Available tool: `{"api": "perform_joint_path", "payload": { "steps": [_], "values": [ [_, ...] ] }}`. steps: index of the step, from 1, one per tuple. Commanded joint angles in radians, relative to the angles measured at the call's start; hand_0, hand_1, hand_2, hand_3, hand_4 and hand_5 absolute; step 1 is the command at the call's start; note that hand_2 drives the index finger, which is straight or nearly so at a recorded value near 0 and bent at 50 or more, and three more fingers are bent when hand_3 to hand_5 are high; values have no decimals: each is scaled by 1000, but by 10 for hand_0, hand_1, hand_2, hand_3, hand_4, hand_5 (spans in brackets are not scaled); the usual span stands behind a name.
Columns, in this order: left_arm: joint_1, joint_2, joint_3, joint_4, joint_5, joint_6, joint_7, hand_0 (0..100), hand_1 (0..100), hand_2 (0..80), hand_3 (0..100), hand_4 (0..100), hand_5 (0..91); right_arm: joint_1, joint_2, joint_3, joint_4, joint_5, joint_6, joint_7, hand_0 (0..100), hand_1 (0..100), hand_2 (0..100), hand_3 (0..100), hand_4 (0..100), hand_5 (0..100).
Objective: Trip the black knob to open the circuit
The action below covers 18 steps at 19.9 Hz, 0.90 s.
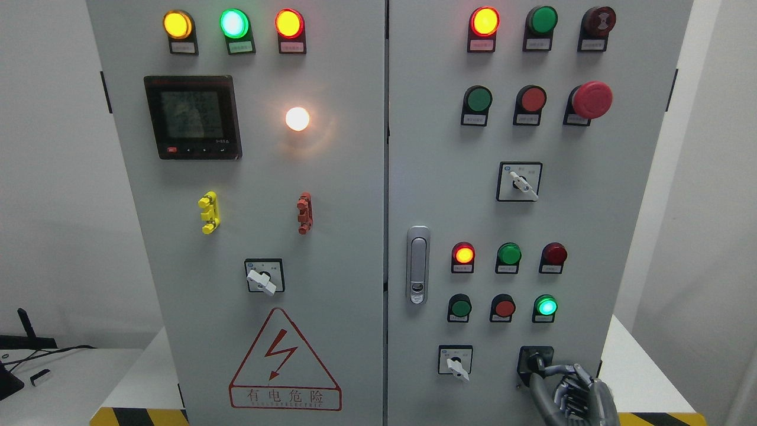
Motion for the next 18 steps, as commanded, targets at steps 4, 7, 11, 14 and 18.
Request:
{"api": "perform_joint_path", "payload": {
  "steps": [4, 7, 11, 14, 18],
  "values": [
    [0, -1, 0, 0, 5, 0, 0, 120, 389, 0, 0, 0, 0, 21, -50, -8, -3, 0, -39, -1, 403, 705, 505, 913, 993, 1000],
    [0, -1, 0, 0, 5, 0, 0, 120, 389, 0, 0, 0, 0, 48, -63, -11, -3, -1, -65, -1, 412, 705, 504, 911, 991, 1000],
    [0, -1, 0, 0, 5, 0, 0, 120, 389, 0, 0, 0, 0, 100, -76, -17, -3, -4, -185, 0, 413, 693, 506, 902, 982, 1000],
    [0, -1, 0, 0, 5, 0, 0, 120, 389, 0, 0, 0, 0, 155, -80, -16, -3, -14, -289, 0, 426, 670, 500, 884, 951, 997],
    [0, 1, 0, 0, 5, 0, 0, 120, 389, 0, 0, 0, 0, 226, -87, -17, -21, -17, -401, 60, 440, 562, 472, 830, 838, 912]
  ]
}}
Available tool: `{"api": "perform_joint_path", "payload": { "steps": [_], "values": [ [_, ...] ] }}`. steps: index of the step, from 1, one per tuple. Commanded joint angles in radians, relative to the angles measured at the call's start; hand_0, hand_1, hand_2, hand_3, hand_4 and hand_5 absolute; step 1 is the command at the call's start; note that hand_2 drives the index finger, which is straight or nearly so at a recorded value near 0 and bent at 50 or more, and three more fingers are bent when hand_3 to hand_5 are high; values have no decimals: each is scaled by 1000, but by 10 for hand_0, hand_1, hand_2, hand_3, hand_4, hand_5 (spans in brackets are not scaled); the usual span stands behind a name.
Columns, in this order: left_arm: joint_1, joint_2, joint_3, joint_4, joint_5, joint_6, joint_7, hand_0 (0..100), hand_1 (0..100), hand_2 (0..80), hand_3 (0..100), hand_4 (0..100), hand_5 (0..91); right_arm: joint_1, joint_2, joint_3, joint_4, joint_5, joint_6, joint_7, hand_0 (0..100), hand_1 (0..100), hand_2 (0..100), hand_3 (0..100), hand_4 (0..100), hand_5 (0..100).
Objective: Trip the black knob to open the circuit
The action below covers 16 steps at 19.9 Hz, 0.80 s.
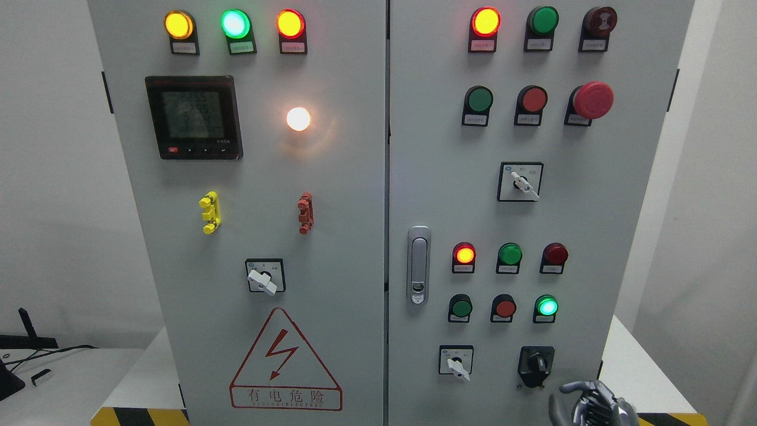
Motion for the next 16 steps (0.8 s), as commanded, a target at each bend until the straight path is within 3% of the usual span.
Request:
{"api": "perform_joint_path", "payload": {
  "steps": [1, 3, 5, 6, 8, 11, 14, 16],
  "values": [
    [0, -1, 0, 0, 5, 0, 0, 120, 389, 0, 0, 0, 0, 114, -31, -5, -26, -6, -99, 56, 417, 526, 458, 812, 812, 894],
    [0, 1, 0, 0, 5, 0, 0, 120, 389, 0, 0, 0, 0, 158, -36, -8, -47, -10, -133, 62, 355, 444, 428, 741, 737, 833],
    [0, -1, 0, 0, 5, 0, 0, 120, 389, 0, 0, 0, 0, 209, -38, -5, -80, -34, -140, 70, 346, 322, 315, 568, 566, 634],
    [0, 1, 0, 0, 5, 0, 0, 120, 389, 0, 0, 0, 0, 232, -41, -5, -98, -52, -140, 88, 348, 297, 267, 509, 512, 587],
    [0, -1, 0, 0, 5, 0, 0, 120, 389, 0, 0, 0, 0, 273, -44, -5, -129, -100, -141, 145, 351, 145, 139, 346, 338, 369],
    [0, 1, 0, 0, 5, 0, 0, 120, 389, 0, 0, 0, 0, 312, -54, -7, -163, -166, -141, 197, 268, 0, 12, 172, 138, 165],
    [0, 1, 0, 0, 5, 0, 0, 120, 389, 0, 0, 0, 0, 316, -54, -7, -176, -186, -140, 200, 136, 0, 0, 81, 39, 82],
    [0, 1, 0, 0, 5, 0, 0, 120, 389, 0, 0, 0, 0, 327, -54, -9, -187, -188, -138, 202, 102, 0, 0, 46, 0, 51]
  ]
}}
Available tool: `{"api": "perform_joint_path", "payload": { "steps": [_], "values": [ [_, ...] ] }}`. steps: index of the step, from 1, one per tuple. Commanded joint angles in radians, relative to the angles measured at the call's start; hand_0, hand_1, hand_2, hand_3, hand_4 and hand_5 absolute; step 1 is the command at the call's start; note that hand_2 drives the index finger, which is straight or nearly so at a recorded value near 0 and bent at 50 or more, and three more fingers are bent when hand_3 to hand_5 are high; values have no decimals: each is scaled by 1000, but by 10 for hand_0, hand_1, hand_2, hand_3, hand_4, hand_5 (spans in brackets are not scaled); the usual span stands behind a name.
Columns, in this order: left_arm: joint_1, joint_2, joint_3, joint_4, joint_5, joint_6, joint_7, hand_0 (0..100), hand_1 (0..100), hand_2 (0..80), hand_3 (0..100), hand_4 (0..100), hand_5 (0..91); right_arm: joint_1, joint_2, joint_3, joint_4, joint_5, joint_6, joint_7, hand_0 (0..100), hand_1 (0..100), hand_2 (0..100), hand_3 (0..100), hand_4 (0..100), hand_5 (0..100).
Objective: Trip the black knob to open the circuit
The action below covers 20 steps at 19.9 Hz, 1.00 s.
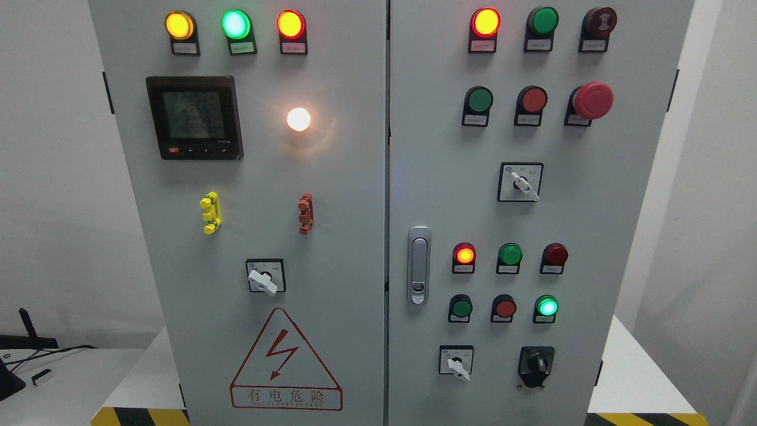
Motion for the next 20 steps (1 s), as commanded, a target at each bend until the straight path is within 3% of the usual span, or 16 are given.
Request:
{"api": "perform_joint_path", "payload": {
  "steps": [1, 9, 13, 20],
  "values": [
    [0, -1, 0, 0, 5, 0, 0, 120, 389, 0, 0, 0, 0, 53, -18, -3, -91, -47, 2, 10, 90, 0, 0, 33, 0, 35],
    [0, 1, 0, 0, 5, 0, 0, 120, 389, 0, 0, 0, 0, 93, -42, -5, -101, -49, 4, 11, 54, 0, 0, 30, 0, 13],
    [0, -1, 0, 0, 5, 0, 0, 120, 389, 0, 0, 0, 0, 100, -41, -22, -101, -72, 11, 59, 47, 0, 0, 40, 0, 0],
    [0, -1, 0, 0, 5, 0, 0, 120, 389, 0, 0, 0, 0, 98, -49, -28, -101, -83, 14, 62, 32, 0, 0, 39, 0, 0]
  ]
}}
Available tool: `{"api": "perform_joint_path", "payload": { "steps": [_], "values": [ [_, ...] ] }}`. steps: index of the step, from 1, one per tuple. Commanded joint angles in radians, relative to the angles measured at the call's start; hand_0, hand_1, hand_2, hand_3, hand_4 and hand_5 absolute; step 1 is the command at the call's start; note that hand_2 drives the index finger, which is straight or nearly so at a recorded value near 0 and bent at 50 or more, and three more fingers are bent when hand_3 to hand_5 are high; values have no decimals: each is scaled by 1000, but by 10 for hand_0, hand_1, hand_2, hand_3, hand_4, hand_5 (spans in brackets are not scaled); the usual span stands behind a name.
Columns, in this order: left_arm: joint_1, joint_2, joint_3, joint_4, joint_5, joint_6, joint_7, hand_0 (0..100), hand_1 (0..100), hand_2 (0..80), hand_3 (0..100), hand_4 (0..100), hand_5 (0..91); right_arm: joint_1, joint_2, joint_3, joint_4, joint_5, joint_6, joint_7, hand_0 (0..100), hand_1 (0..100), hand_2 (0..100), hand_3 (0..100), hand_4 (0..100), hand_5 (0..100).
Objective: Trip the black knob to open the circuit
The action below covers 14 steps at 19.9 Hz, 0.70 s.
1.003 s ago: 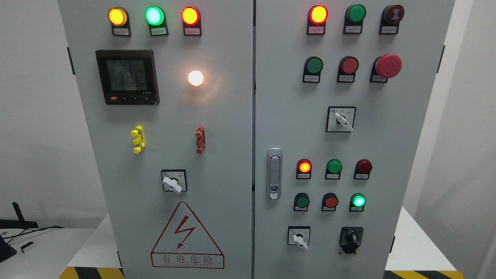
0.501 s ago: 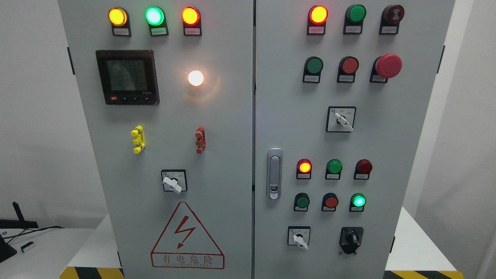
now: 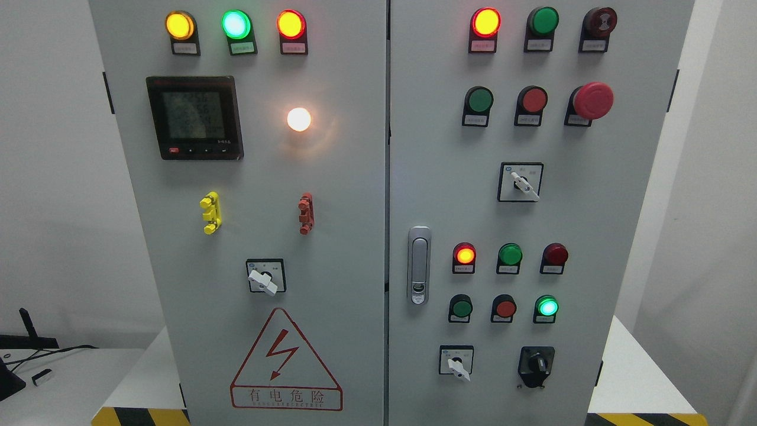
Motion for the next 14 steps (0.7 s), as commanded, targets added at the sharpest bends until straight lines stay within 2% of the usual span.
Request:
{"api": "perform_joint_path", "payload": {
  "steps": [1, 6, 9, 14],
  "values": [
    [0, 1, 0, 0, 5, 0, 0, 120, 389, 0, 0, 0, 0, 5, -15, -13, -17, -12, 1, 2, 29, 0, 0, 39, 0, 0],
    [0, -1, 0, 0, 5, 0, 0, 120, 389, 0, 0, 0, 0, 1, -16, -20, -16, -12, 11, 4, 28, 0, 0, 52, 0, 0],
    [0, 1, 0, 0, 5, 0, 0, 120, 389, 0, 0, 0, 0, 1, -18, -26, -17, -12, 11, 31, 28, 0, 0, 64, 0, 0],
    [0, 1, 0, 0, 5, 0, 0, 120, 389, 0, 0, 0, 0, -8, -15, -28, -17, -12, 13, 31, 31, 0, 0, 72, 0, 0]
  ]
}}
